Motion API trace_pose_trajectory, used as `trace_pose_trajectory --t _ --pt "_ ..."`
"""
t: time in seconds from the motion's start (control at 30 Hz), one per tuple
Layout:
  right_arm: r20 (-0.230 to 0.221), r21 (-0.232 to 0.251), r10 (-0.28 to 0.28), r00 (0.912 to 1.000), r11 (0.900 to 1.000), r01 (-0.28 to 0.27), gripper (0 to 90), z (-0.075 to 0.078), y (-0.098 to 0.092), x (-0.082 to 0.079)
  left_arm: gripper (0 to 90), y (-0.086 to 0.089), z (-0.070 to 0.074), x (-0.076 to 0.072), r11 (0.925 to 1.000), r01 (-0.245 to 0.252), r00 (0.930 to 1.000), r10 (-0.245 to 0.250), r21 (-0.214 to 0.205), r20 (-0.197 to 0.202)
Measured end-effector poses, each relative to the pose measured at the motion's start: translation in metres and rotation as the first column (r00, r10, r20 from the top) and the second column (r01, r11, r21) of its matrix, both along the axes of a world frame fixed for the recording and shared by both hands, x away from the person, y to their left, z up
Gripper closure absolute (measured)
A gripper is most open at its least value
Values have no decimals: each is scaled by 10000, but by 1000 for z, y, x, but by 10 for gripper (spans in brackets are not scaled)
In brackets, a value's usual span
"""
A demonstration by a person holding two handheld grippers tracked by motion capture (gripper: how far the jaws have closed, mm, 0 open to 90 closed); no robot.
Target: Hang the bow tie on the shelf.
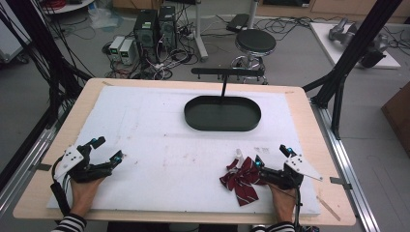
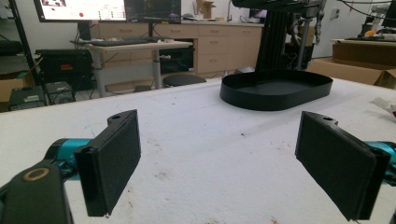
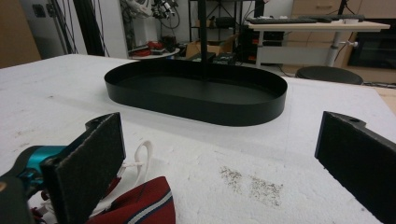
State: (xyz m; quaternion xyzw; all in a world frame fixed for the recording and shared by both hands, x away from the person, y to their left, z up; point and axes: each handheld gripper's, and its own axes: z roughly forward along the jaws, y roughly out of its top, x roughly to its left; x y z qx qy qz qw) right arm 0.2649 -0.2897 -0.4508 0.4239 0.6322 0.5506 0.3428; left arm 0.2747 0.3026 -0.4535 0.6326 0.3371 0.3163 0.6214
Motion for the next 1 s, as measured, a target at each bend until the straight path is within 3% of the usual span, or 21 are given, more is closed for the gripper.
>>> trace_pose_trajectory --t 1.0 --pt "-79 87 109 9999 9999 -108 5 1 -1 1 147 -1 0 0 10000 -38 10000 38 37 -36"
